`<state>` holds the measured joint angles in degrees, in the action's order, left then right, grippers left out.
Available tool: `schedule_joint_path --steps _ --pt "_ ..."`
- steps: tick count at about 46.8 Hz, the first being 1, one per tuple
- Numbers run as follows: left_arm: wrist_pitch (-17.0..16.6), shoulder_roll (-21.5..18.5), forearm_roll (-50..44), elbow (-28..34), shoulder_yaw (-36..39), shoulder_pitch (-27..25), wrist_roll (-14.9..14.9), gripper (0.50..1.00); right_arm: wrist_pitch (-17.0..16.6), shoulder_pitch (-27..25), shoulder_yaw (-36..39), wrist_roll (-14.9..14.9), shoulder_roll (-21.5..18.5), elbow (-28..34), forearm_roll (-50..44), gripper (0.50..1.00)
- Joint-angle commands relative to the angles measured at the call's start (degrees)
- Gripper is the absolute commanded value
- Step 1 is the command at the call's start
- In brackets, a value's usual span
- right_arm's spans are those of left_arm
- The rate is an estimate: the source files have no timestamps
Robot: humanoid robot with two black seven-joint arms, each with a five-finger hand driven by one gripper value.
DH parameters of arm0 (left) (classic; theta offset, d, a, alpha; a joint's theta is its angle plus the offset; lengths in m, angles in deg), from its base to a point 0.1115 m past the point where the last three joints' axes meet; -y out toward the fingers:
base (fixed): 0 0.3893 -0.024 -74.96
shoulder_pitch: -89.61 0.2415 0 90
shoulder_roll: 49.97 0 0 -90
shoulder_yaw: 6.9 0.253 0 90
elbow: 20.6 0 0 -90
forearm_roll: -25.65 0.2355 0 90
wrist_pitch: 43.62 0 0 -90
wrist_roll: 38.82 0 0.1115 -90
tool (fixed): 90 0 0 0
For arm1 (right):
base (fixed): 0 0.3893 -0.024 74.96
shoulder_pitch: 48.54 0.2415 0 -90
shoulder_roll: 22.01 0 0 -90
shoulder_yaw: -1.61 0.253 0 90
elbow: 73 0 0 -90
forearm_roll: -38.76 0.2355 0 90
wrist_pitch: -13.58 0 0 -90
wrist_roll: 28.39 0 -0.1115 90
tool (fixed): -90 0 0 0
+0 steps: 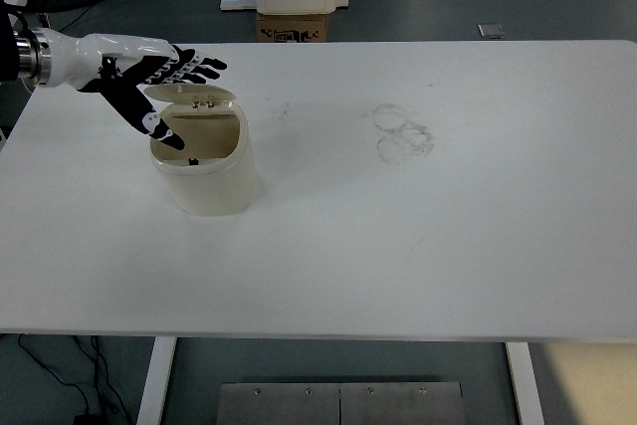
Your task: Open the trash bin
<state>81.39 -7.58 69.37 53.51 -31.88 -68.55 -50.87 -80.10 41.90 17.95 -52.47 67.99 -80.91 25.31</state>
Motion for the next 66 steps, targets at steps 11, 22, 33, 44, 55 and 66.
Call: schedule_joint_path --steps 11,22,33,44,55,66 --pt "0.0 -0.1 -8.2 -6.9 -2.6 -3.6 0.6 1.000 0.0 0.0 0.0 0.0 0.0 0.0 0.0 0.991" --pt "0.0 0.1 -21.5 -11.8 -3.8 -3.1 1.0 1.000 0.0 0.0 0.0 0.0 0.0 0.0 0.0 0.991" --pt "-5.7 -0.2 -39.0 -13.8 -4.4 1.3 2.7 1.000 0.0 0.0 0.0 0.0 0.0 0.0 0.0 0.991" --pt "-8.0 0.1 -49.3 -24.8 -4.7 3.3 8.3 1.000 0.0 0.0 0.0 0.0 0.0 0.0 0.0 0.991" --pt "-8.2 2.2 -60.4 -31.2 -4.8 8.1 9.0 1.000 0.0 0.0 0.0 0.0 0.0 0.0 0.0 0.991" --pt "-7.9 7.9 -62.4 -38.2 -10.3 15.6 9.9 1.000 0.0 0.0 0.0 0.0 0.0 0.0 0.0 0.991"
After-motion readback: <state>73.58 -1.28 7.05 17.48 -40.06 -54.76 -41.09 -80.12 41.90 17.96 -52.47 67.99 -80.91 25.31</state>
